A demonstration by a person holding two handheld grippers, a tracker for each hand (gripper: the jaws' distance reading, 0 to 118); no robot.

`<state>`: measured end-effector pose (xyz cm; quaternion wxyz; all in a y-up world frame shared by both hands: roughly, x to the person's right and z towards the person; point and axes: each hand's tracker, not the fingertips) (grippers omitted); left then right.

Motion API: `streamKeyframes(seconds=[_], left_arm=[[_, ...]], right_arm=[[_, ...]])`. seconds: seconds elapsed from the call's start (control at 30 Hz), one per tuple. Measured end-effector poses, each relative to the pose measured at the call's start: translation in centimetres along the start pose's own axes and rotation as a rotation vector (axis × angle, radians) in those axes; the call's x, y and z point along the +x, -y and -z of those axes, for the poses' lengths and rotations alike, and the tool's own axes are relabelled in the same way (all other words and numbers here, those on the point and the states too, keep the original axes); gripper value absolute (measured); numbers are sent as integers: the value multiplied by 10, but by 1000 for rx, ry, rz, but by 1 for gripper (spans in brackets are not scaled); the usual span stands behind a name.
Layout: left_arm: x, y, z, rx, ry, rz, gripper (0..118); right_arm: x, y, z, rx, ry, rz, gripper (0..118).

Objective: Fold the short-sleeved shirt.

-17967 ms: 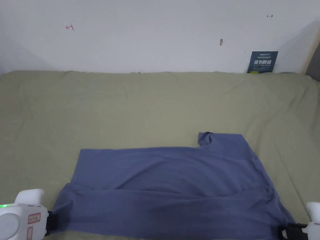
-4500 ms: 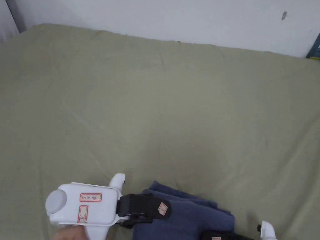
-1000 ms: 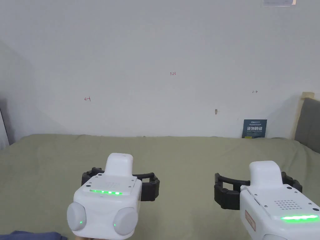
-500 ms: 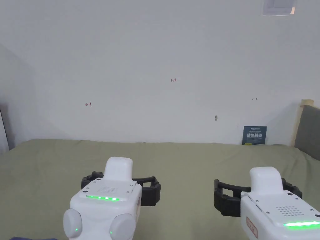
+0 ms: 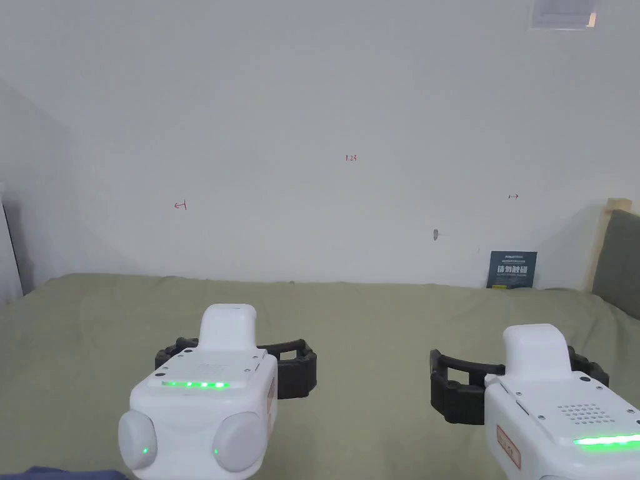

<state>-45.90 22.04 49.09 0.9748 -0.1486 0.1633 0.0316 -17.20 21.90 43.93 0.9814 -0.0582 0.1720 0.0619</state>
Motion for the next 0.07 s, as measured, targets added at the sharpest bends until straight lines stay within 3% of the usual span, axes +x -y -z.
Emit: streamKeyframes(seconds=[0.07], left_arm=[[2, 2, 3, 11, -1, -6, 118]], right_arm=[[-1, 0, 1, -1, 3, 0, 118]])
